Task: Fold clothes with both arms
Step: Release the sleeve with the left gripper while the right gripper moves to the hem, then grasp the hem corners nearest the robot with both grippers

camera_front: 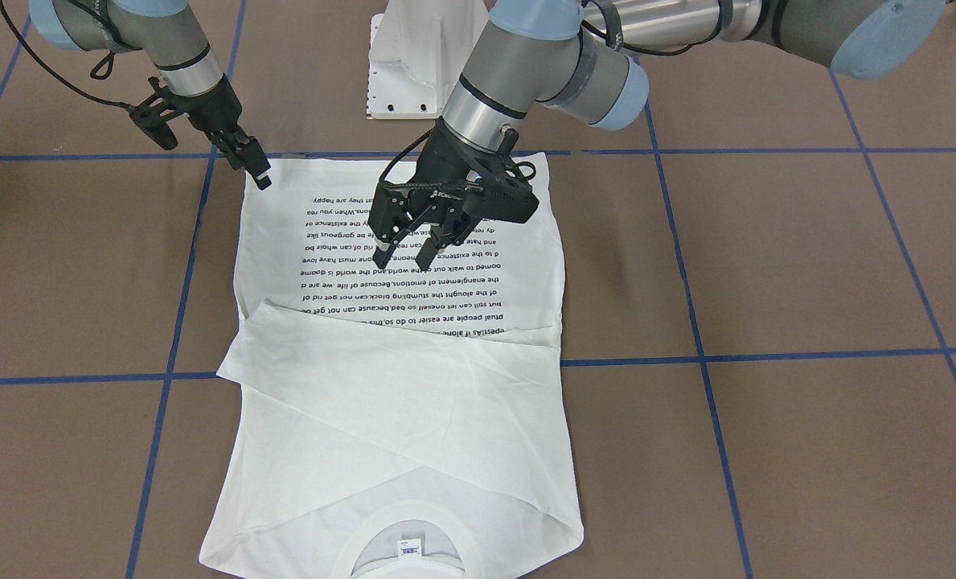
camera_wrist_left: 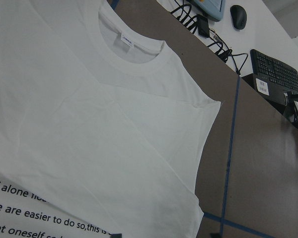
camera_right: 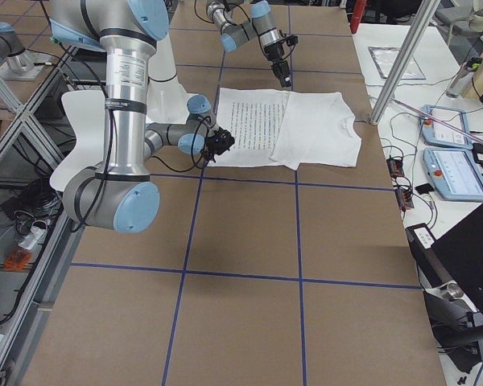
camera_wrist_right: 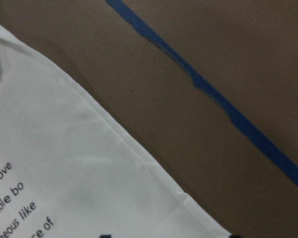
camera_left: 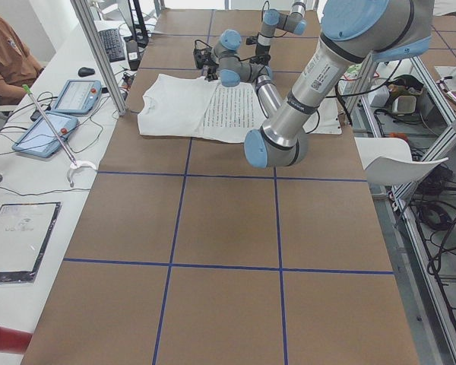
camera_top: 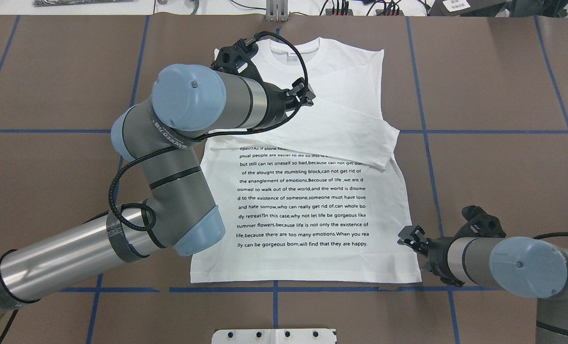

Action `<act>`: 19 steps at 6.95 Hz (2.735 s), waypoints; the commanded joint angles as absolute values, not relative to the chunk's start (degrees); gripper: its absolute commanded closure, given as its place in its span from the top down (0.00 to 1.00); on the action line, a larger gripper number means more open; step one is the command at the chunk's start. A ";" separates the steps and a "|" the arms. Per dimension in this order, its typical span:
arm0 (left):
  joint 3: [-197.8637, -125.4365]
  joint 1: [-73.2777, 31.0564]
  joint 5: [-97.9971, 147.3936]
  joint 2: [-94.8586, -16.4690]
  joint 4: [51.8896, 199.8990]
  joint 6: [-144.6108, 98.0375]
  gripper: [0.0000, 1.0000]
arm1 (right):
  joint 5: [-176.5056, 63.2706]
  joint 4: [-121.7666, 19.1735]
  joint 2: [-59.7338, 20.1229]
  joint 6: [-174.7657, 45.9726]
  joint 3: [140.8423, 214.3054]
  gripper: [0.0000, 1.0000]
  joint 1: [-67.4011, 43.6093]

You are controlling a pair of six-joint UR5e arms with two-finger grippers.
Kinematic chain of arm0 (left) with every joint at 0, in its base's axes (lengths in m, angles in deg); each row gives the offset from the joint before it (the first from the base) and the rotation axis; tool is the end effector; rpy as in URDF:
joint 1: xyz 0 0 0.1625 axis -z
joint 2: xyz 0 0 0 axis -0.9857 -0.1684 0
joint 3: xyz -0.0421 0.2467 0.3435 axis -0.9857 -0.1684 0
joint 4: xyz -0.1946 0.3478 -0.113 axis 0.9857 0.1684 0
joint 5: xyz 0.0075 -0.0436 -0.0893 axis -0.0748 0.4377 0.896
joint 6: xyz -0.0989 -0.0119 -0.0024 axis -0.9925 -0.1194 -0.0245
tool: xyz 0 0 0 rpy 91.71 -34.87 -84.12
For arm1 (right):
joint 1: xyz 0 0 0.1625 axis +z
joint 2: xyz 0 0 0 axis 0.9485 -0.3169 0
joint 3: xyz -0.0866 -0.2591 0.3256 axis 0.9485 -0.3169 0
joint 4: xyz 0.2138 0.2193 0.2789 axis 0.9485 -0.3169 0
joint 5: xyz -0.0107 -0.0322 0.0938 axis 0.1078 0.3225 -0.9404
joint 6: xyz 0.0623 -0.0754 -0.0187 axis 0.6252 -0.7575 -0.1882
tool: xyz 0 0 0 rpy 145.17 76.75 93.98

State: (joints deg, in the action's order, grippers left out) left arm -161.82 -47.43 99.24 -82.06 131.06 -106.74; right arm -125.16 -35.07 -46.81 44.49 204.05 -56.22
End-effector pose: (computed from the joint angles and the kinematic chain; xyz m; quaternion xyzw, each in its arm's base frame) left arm 0.5124 -0.4771 0.0923 0.0951 0.6265 -0.2396 0.7356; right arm -0.4011 -0.2451 0.4166 -0.0886 -0.4299 0.3792 0.8146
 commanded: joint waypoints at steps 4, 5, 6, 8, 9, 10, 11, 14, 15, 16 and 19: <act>-162.00 -47.44 98.97 -80.98 131.17 -106.91 0.67 | -125.44 -35.19 -47.82 44.70 203.67 0.76 -59.65; -162.00 -47.44 98.88 -80.98 131.17 -106.91 0.67 | -125.53 -35.19 -47.82 44.70 203.06 0.76 -59.75; -162.00 -47.44 98.88 -80.98 131.25 -106.91 0.67 | -125.53 -35.28 -47.82 44.70 202.45 0.72 -59.92; -162.00 -47.44 98.79 -80.98 131.34 -106.99 0.67 | -125.53 -35.28 -47.82 44.70 202.09 0.54 -60.10; -162.09 -47.44 98.79 -80.98 131.34 -106.99 0.67 | -125.62 -35.28 -47.73 44.70 202.09 0.06 -60.01; -162.09 -47.35 98.79 -80.98 131.43 -106.99 0.67 | -125.88 -35.20 -47.82 44.61 202.18 0.00 -60.01; -162.17 -47.43 98.88 -80.46 131.52 -106.99 0.67 | -126.05 -35.19 -47.82 44.61 202.18 0.00 -60.19; -162.17 -47.52 98.88 -80.01 131.69 -107.26 0.67 | -125.97 -35.11 -47.82 44.61 202.53 0.00 -60.98; -162.17 -47.61 98.88 -80.01 131.69 -107.26 0.67 | -125.97 -35.11 -47.82 44.61 202.96 0.00 -61.15; -162.26 -47.70 98.88 -80.01 131.69 -107.34 0.67 | -125.97 -35.11 -47.91 44.61 203.05 0.00 -61.33; -173.27 -55.82 92.78 -66.01 128.47 -107.35 0.67 | -126.06 -35.11 -49.75 44.43 205.51 0.00 -61.33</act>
State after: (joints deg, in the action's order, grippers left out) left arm -167.05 -50.87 96.99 -72.70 130.57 -107.34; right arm -126.04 -35.08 -49.10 44.49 204.70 -61.31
